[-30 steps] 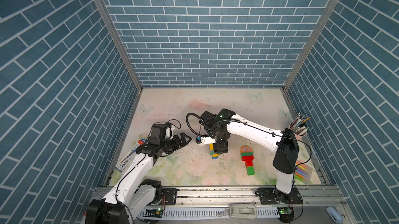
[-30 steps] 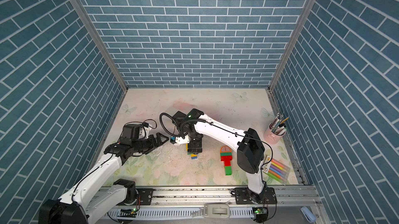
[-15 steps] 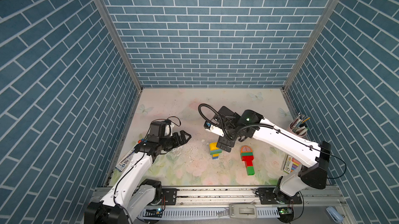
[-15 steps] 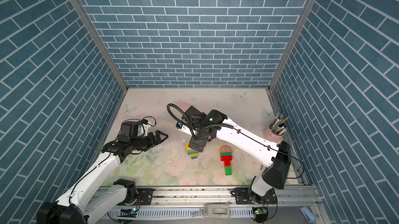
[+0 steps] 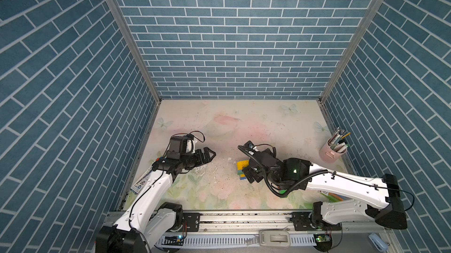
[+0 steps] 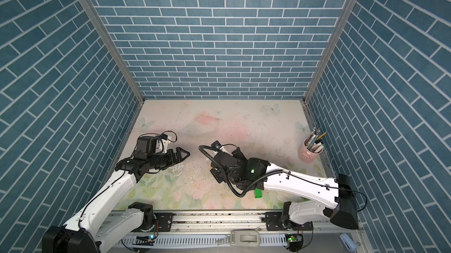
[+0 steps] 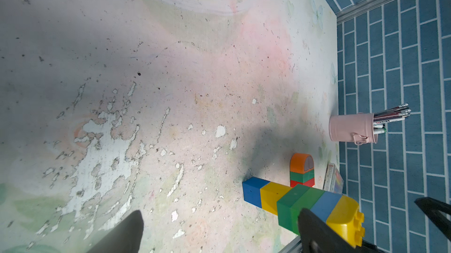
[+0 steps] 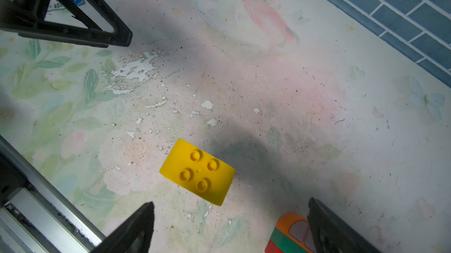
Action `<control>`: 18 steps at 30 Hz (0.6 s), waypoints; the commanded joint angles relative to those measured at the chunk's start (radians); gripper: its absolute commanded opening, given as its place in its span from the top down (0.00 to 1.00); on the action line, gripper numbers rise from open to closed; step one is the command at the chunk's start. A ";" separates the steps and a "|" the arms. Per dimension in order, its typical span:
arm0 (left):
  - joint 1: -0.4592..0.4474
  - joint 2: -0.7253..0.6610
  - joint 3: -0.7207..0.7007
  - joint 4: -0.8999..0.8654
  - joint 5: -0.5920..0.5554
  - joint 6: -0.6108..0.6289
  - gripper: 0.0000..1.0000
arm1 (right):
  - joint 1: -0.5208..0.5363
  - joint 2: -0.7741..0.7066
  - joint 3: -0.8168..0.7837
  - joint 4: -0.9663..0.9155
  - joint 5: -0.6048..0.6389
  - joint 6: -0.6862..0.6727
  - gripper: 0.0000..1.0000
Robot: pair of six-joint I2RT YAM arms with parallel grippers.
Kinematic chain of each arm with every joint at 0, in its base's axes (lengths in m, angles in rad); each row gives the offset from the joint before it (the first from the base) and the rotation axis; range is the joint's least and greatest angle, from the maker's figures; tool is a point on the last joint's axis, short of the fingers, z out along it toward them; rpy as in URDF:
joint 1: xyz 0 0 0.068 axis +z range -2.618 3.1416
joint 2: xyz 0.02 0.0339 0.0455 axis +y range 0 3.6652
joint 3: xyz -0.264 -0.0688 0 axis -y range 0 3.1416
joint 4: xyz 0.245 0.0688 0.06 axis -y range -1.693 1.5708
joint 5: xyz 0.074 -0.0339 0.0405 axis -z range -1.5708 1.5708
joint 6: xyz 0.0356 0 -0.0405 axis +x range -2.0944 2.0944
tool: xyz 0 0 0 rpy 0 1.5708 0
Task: Assemble an ice cream with lego
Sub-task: Adjust the lego brick at the center of the board.
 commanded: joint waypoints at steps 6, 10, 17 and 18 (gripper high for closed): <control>0.008 -0.002 0.023 -0.009 0.020 0.024 0.00 | 0.081 0.018 -0.123 0.257 0.151 0.182 0.01; 0.009 -0.005 0.022 -0.015 0.028 0.026 0.01 | 0.113 0.054 -0.160 0.339 0.195 0.186 0.02; 0.011 -0.016 0.026 -0.031 0.031 0.032 0.00 | 0.129 0.098 -0.237 0.444 0.262 0.245 0.01; 0.011 -0.018 0.025 -0.034 0.032 0.034 0.01 | 0.130 0.100 -0.246 0.450 0.268 0.250 0.02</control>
